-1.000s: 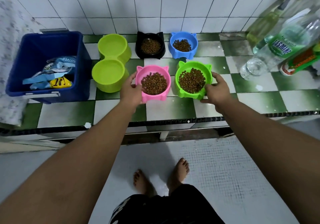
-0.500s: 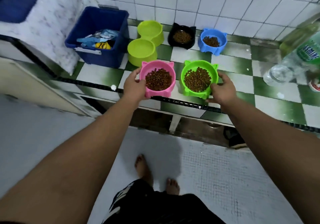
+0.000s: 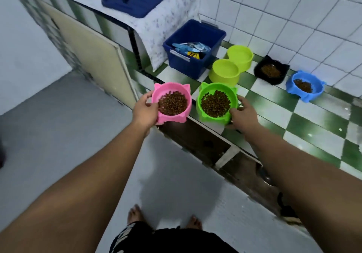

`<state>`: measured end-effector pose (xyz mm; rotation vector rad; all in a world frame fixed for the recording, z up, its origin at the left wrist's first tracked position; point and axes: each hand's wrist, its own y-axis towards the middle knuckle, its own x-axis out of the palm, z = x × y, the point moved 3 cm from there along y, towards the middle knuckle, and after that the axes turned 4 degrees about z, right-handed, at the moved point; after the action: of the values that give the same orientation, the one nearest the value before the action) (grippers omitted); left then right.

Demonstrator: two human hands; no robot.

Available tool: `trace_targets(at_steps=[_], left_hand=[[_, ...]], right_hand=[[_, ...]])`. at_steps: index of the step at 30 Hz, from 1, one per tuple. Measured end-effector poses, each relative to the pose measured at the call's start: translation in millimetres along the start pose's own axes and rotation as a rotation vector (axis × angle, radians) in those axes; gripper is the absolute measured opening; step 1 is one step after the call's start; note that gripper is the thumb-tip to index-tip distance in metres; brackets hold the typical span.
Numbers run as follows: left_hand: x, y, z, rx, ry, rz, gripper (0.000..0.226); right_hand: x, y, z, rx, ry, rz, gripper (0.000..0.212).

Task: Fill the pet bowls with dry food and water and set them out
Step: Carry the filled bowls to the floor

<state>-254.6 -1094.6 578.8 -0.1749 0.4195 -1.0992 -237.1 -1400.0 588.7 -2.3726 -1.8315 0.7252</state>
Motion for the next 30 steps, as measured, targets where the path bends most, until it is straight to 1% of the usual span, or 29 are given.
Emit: trace_targets(at_steps=[4, 10, 15, 18, 20, 24, 30], left_hand=[[-69, 19, -13, -0.054, -0.067, 0.116, 0.039], [-188, 58, -42, -0.093, -0.117, 0.233, 0.041], [-289, 97, -60, -0.123, -0.160, 0.289, 0.038], [-348, 120, -69, -0.134, -0.173, 0.331, 0.031], [-383, 137, -77, -0.152, -0.187, 0.380, 0.030], [-443, 173, -87, -0.200, -0.221, 0.475, 0.030], [-511, 256, -91, -0.246, -0.312, 0.631, 0.031]], right_hand=[[71, -12, -27, -0.029, -0.042, -0.123, 0.051], [202, -31, -66, -0.100, -0.117, -0.220, 0.048], [318, -60, -98, -0.140, -0.090, -0.307, 0.046], [387, -72, -112, -0.154, -0.069, -0.340, 0.041], [429, -74, -122, -0.163, -0.105, -0.372, 0.046], [511, -68, -140, -0.130, -0.132, -0.450, 0.051], [647, -28, -185, -0.173, -0.154, -0.562, 0.054]])
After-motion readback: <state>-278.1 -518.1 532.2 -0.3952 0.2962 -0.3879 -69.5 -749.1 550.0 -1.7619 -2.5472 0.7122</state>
